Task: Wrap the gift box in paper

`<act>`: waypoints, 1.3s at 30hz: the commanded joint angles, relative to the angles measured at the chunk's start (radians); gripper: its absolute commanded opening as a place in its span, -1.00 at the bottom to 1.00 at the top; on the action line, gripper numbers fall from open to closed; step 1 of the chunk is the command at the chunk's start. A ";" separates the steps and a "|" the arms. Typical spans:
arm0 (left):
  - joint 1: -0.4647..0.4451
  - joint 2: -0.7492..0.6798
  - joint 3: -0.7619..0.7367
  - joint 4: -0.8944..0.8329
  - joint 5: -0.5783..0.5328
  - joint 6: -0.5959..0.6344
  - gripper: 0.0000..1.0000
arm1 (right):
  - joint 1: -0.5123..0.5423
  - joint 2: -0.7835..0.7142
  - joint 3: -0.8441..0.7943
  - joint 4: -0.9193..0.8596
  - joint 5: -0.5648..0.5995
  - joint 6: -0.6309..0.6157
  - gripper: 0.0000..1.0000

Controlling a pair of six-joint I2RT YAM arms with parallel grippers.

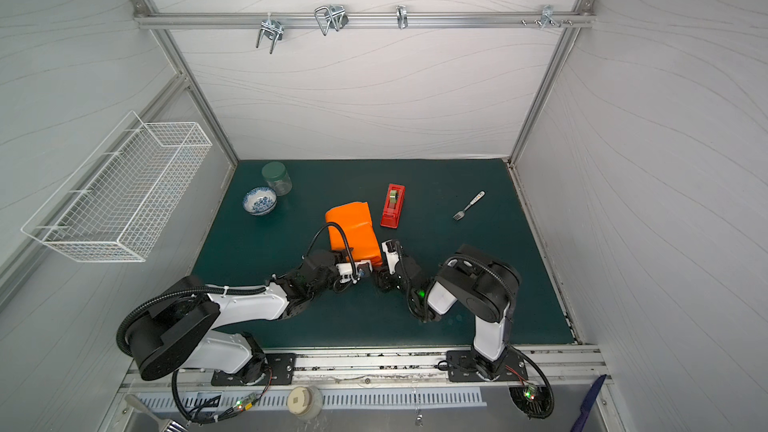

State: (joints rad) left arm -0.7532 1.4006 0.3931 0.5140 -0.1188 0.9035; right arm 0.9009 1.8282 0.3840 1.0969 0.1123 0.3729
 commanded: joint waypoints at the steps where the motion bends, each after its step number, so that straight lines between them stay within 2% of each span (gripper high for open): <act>1: 0.004 -0.003 -0.009 -0.082 0.036 -0.014 0.40 | -0.007 0.030 0.013 -0.016 -0.018 -0.029 0.20; 11: 0.005 0.013 0.016 -0.139 0.032 -0.011 0.64 | -0.007 -0.002 0.038 -0.005 -0.036 -0.080 0.15; 20: 0.003 0.060 0.060 -0.132 0.024 -0.018 0.69 | -0.015 -0.032 0.029 0.011 -0.055 -0.088 0.11; 24: 0.004 0.089 0.071 -0.107 0.004 -0.015 0.61 | -0.023 -0.049 0.016 0.004 -0.068 -0.103 0.13; 29: 0.014 0.071 0.040 -0.100 0.019 -0.006 0.47 | -0.052 -0.075 -0.017 -0.033 -0.100 -0.121 0.33; 33: 0.026 0.048 0.022 -0.100 0.028 -0.005 0.35 | -0.066 -0.070 -0.037 -0.025 -0.122 -0.131 0.42; 39: 0.035 0.035 0.016 -0.120 0.057 -0.014 0.29 | -0.068 -0.062 -0.038 -0.026 -0.143 -0.152 0.43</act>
State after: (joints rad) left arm -0.7269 1.4292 0.4374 0.4877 -0.0895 0.8967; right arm 0.8360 1.7714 0.3458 1.0676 -0.0051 0.2543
